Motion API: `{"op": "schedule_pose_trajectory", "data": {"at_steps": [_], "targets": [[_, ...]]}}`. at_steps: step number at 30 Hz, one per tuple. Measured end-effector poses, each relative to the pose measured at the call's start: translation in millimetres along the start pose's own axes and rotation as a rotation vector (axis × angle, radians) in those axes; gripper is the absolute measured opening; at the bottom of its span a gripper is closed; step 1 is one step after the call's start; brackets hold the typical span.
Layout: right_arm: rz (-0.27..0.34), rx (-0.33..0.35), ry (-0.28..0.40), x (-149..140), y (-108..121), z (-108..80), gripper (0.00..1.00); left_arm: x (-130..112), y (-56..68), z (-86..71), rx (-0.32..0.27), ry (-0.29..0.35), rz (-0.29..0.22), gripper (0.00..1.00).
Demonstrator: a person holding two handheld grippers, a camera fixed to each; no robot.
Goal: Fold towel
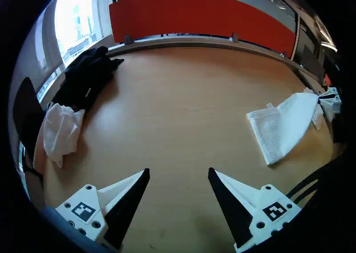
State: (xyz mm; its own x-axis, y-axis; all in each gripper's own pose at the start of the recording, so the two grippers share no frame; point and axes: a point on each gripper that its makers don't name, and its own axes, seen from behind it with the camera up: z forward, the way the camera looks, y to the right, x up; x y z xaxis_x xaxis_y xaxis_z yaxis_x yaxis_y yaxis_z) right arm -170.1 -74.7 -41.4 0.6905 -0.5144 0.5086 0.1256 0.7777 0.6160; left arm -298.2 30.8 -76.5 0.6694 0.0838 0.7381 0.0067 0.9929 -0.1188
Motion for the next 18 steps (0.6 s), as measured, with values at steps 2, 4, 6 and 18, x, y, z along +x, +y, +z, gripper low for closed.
{"op": "schedule_pose_trajectory", "data": {"at_steps": [2,4,6,18], "targets": [[-0.004,-0.008,0.011,5.7,3.1,-4.0,0.04,0.8,0.5,0.2,0.000,0.001,0.001,0.97],[-0.010,-0.016,0.022,11.6,5.6,-7.9,0.04,1.6,0.8,0.2,0.000,0.002,0.002,0.97],[-0.016,-0.022,0.032,16.7,7.7,-11.6,0.04,2.5,1.0,0.2,0.000,0.003,0.003,0.97],[-0.047,-0.020,0.056,30.0,7.7,-20.4,0.04,4.5,2.4,0.8,-0.001,0.006,0.011,0.98]]}}
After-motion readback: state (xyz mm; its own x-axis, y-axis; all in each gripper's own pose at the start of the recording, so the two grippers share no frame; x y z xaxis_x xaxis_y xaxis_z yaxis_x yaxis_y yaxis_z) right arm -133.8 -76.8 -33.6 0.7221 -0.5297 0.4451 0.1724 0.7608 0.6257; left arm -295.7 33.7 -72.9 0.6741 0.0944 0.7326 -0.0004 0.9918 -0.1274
